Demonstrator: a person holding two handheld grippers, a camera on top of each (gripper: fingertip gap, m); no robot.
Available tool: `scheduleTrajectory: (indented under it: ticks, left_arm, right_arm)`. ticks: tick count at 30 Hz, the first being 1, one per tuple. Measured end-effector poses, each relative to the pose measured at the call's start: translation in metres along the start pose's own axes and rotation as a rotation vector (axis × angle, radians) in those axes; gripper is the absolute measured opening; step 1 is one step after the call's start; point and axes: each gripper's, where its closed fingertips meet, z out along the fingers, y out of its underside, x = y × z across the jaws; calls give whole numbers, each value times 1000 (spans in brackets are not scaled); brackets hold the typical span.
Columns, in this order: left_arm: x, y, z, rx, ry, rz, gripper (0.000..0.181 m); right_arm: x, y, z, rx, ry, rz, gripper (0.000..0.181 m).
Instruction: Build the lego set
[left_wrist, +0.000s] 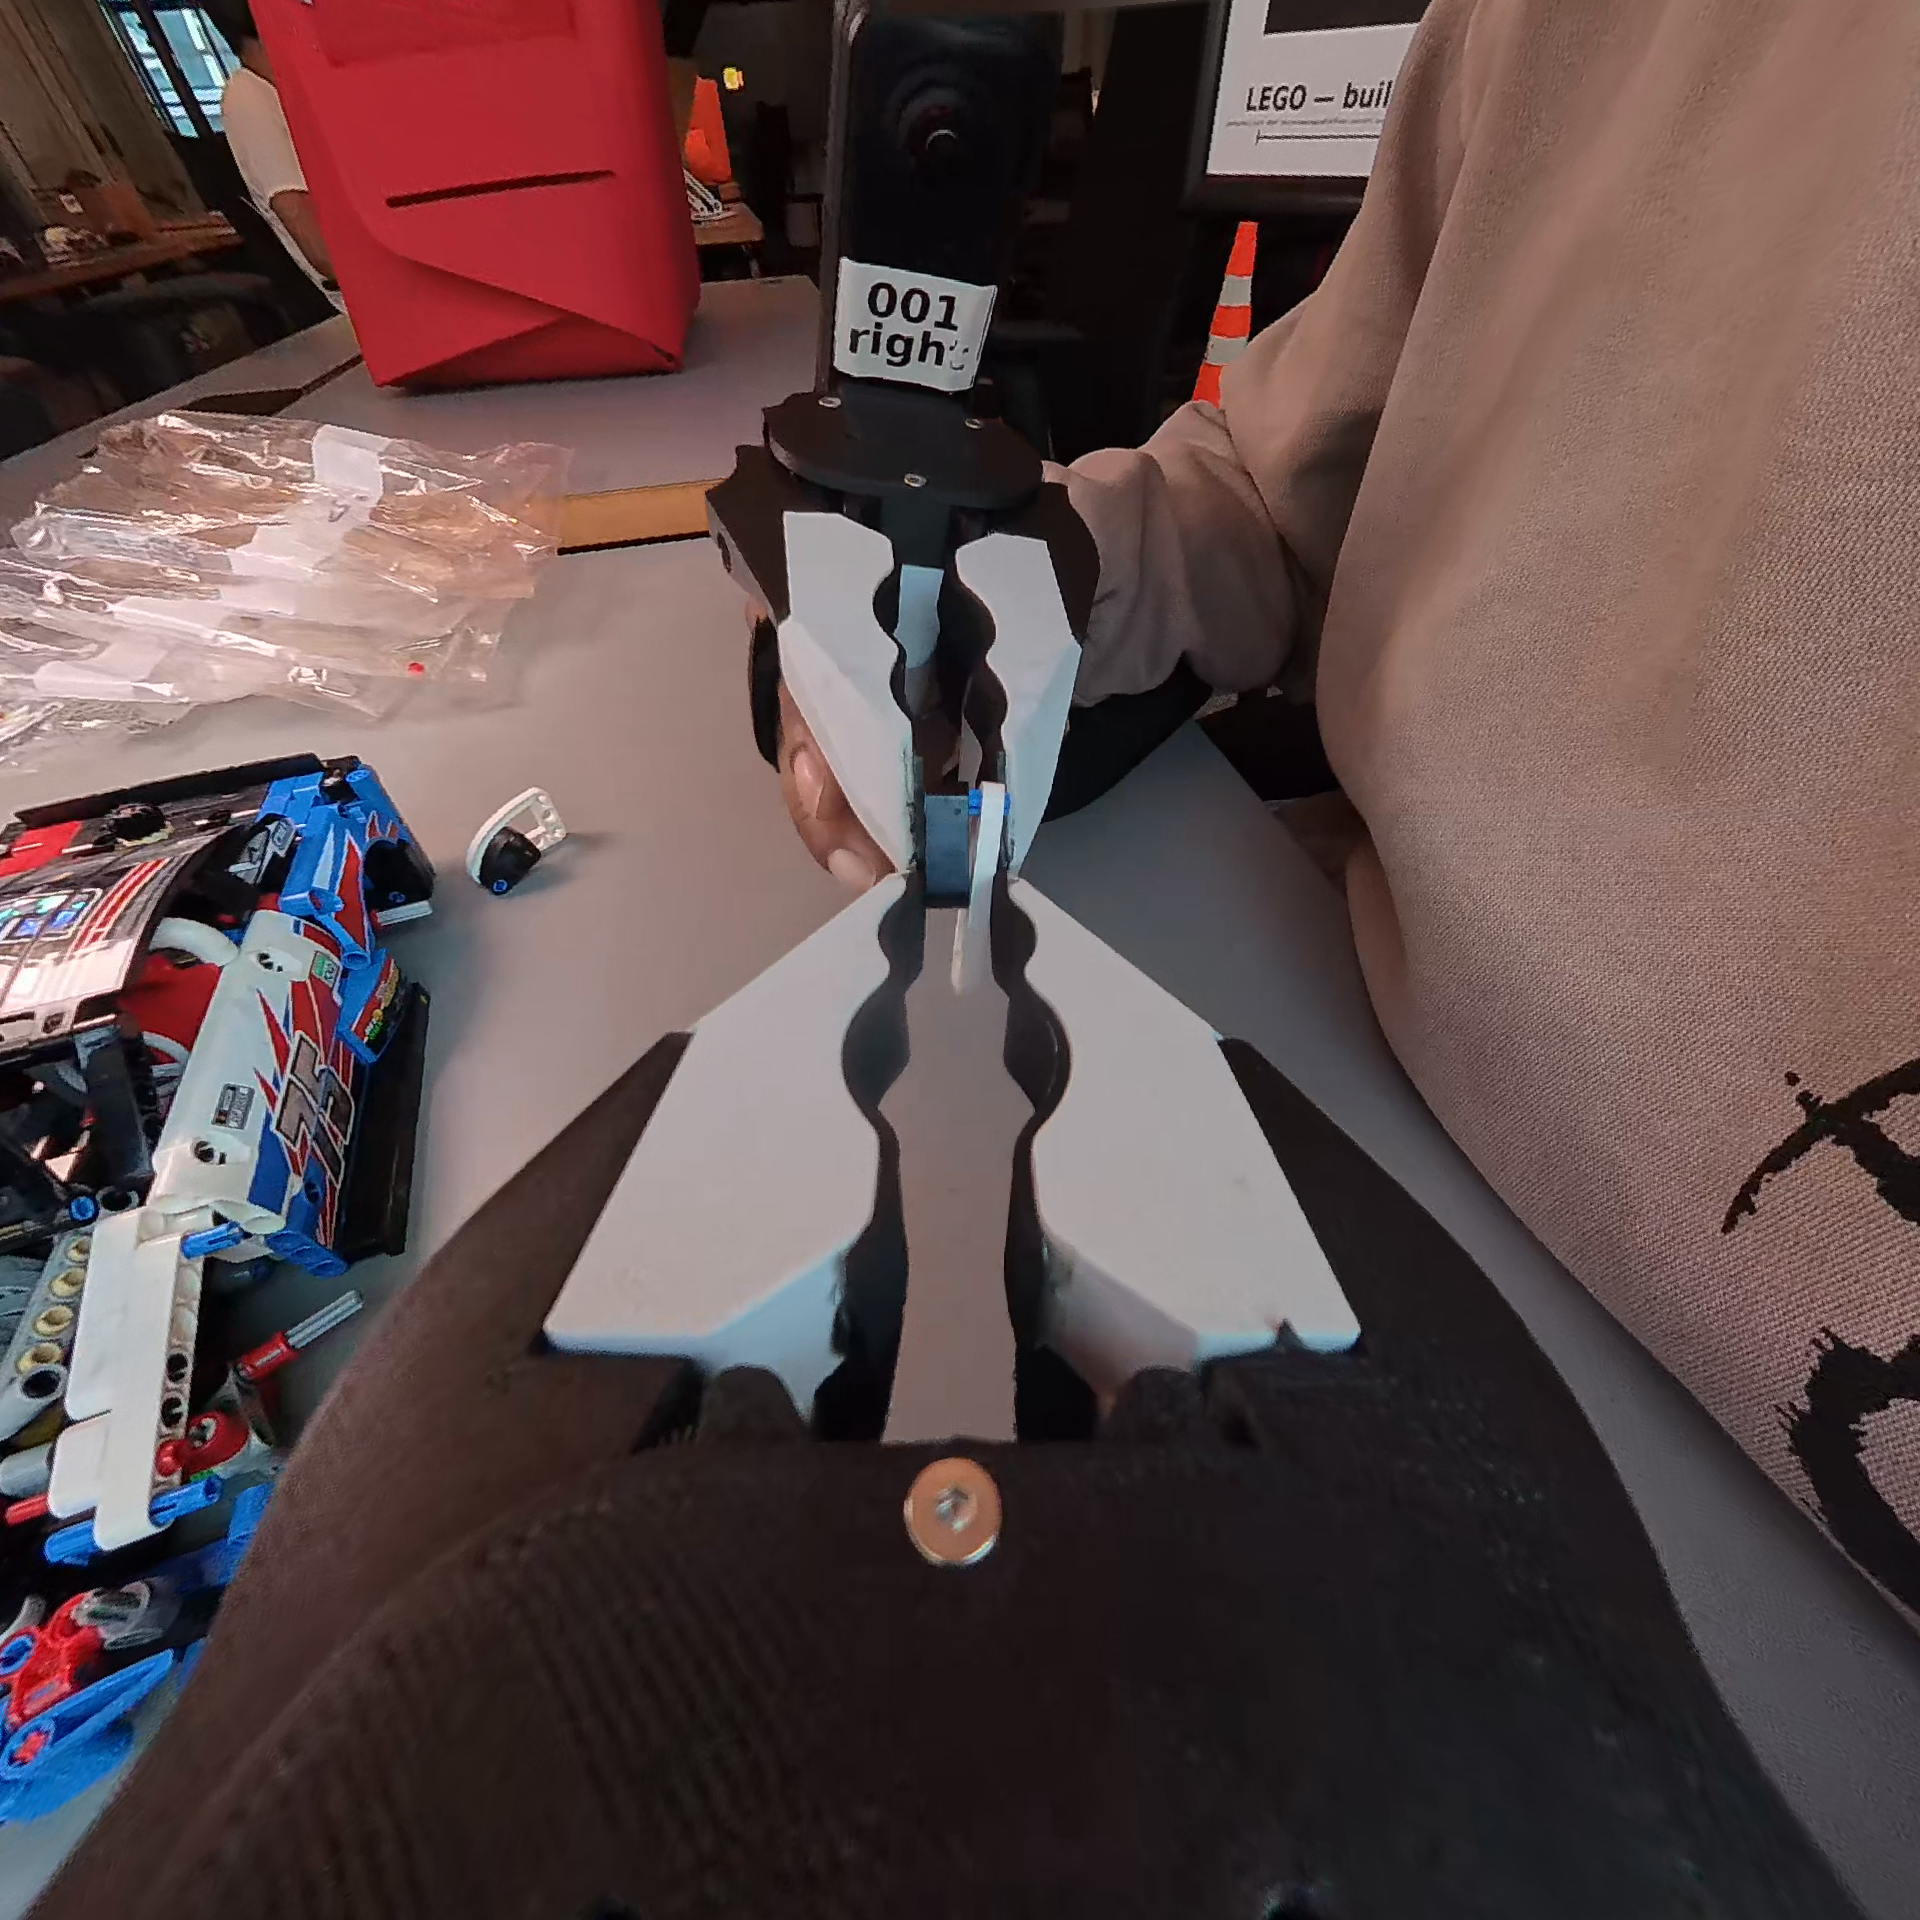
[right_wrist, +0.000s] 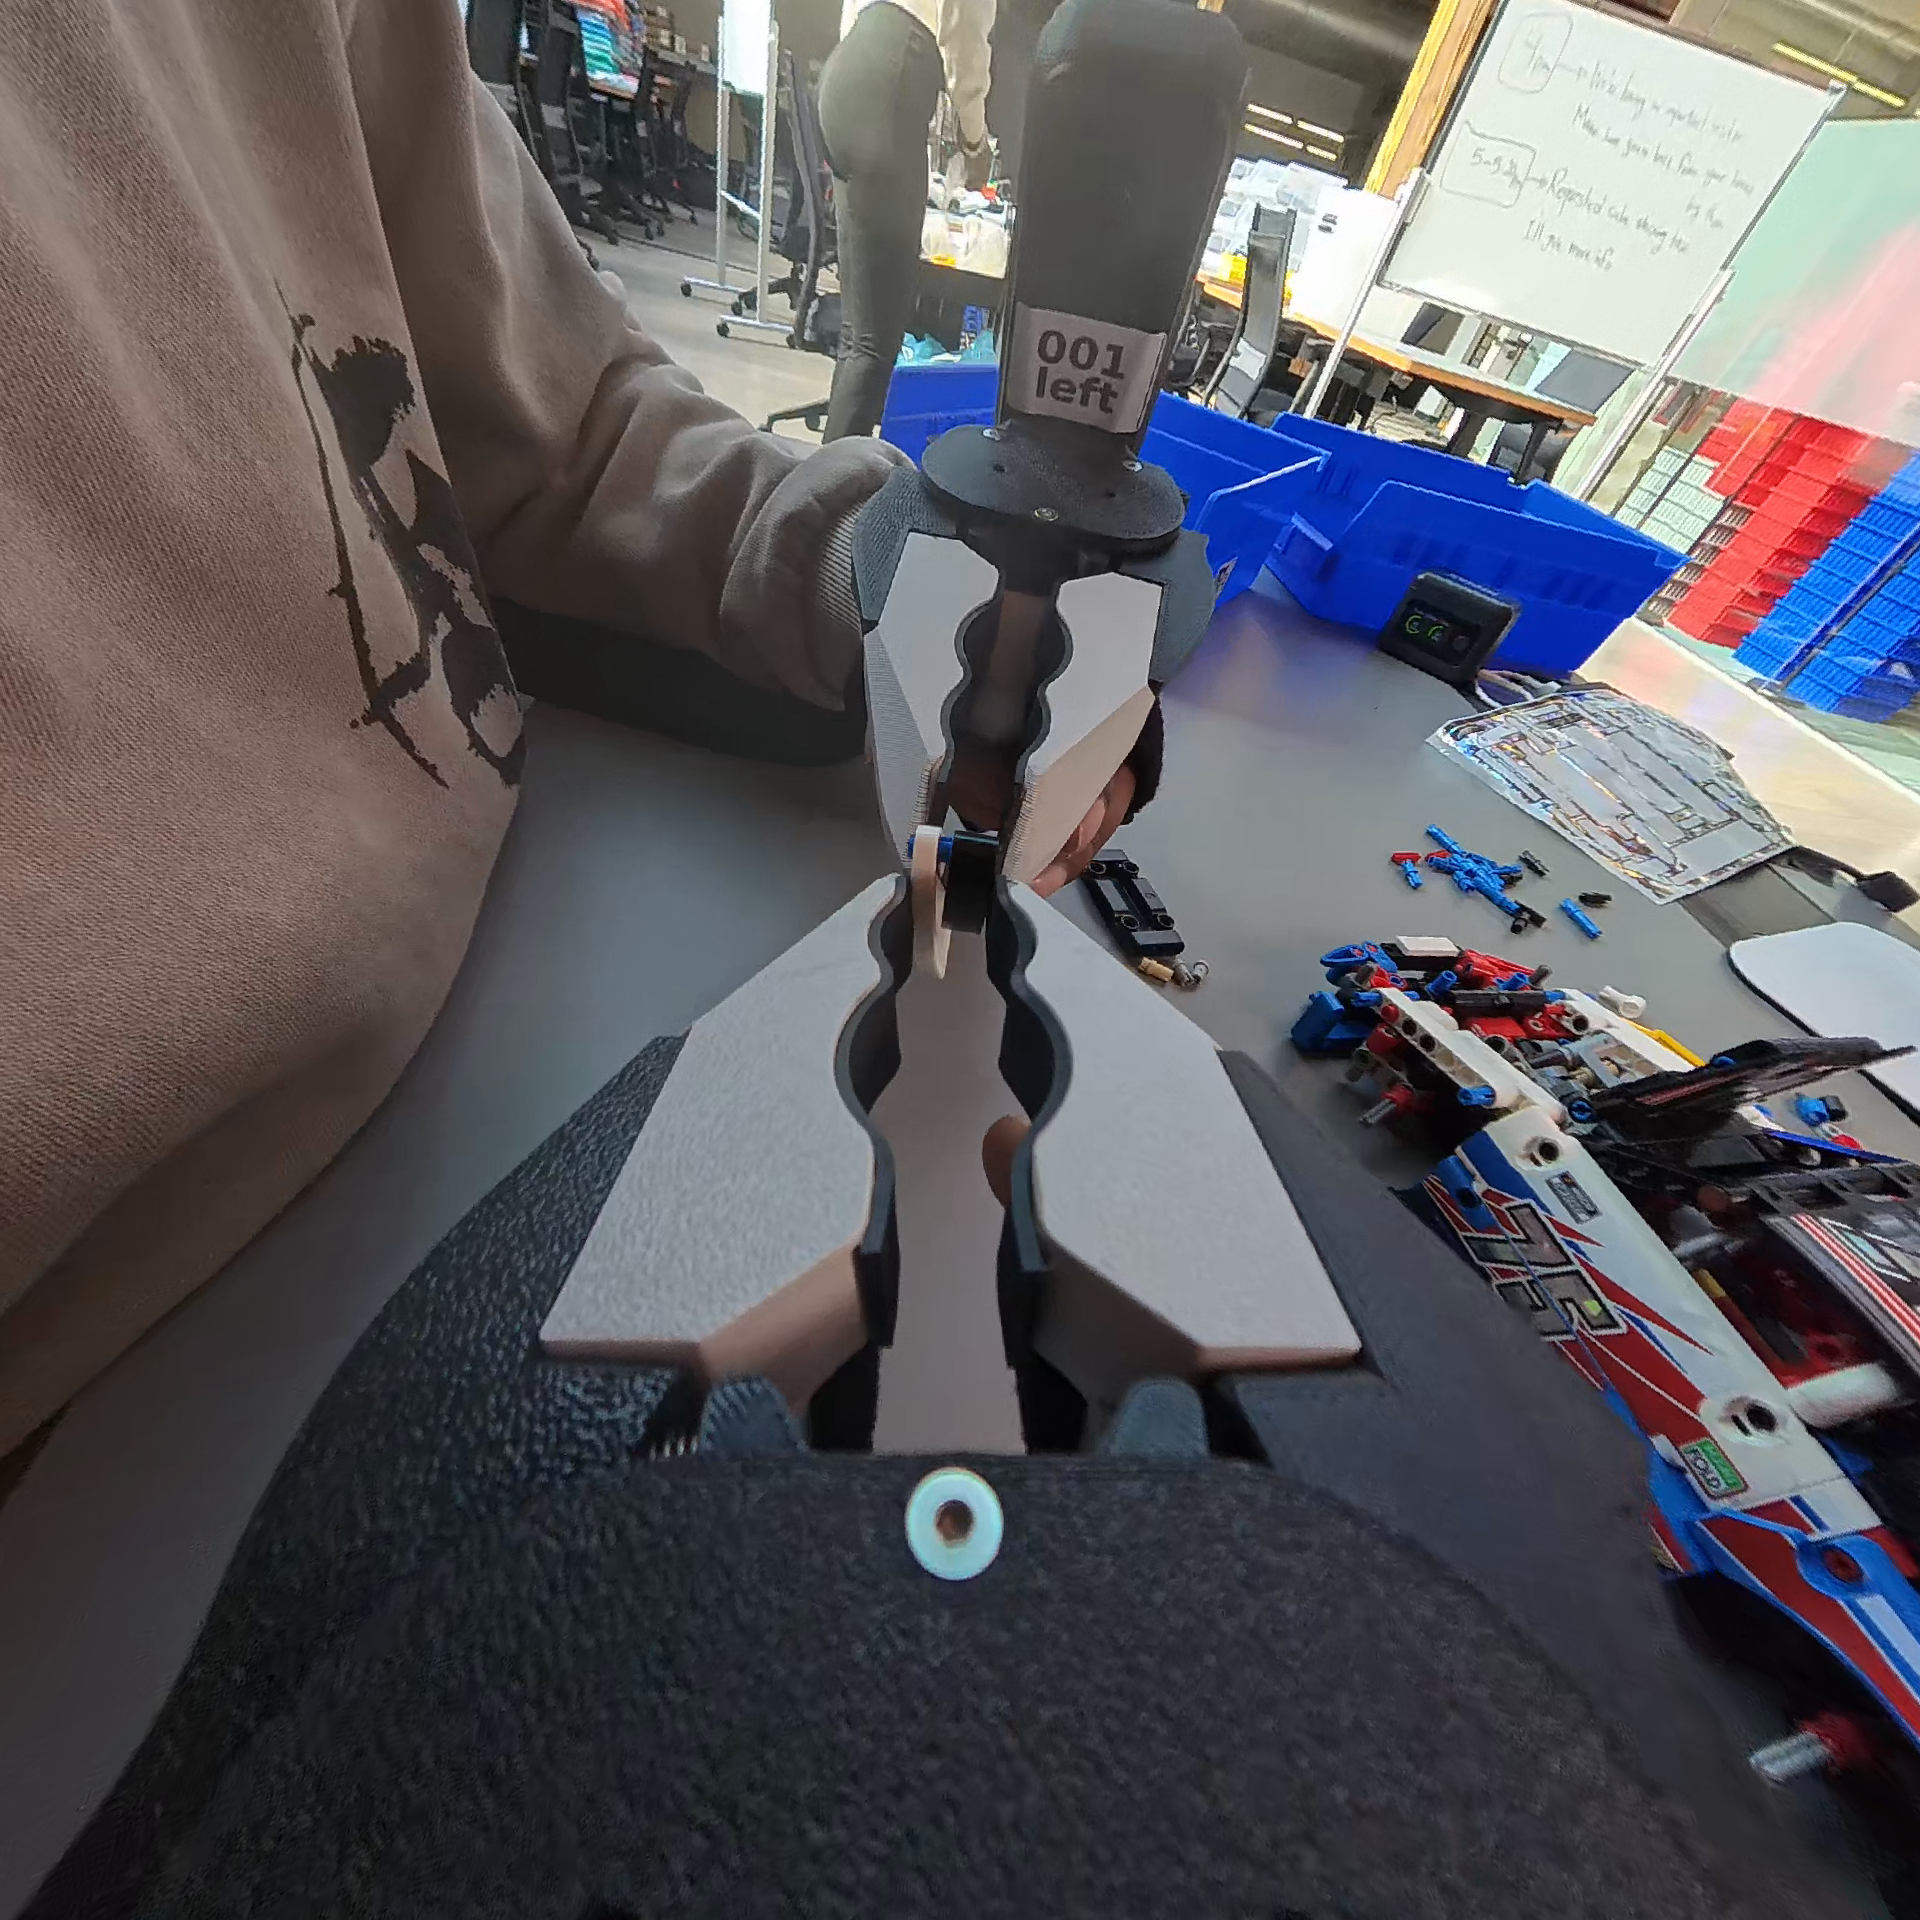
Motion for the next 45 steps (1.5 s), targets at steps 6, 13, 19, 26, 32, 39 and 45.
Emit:
scheduleTrajectory:
  ticks: [6,13,19,26,32,39,45]
  left_arm:
    - [-1,6,2,-32,-10,31,10]
    - [-2,6,1,-33,-18,36,10]
    - [-12,14,0,-60,-49,-28,10]
    - [-44,6,-11,-16,-241,-74,26]
    - [-64,2,-10,-112,-501,150,41]
    - [-60,8,-9,-146,-474,152,24]
    - [-26,56,13,-309,-165,-250,24]
  right_arm:
    - [0,5,1,-32,0,4,8]
    - [2,5,2,-17,3,32,9]
    - [11,16,4,-65,45,74,9]
    - [51,5,0,126,134,605,9]
    - [64,3,2,348,66,1097,8]
    - [54,12,6,218,-11,1091,19]
    - [116,81,-102,-449,484,330,34]
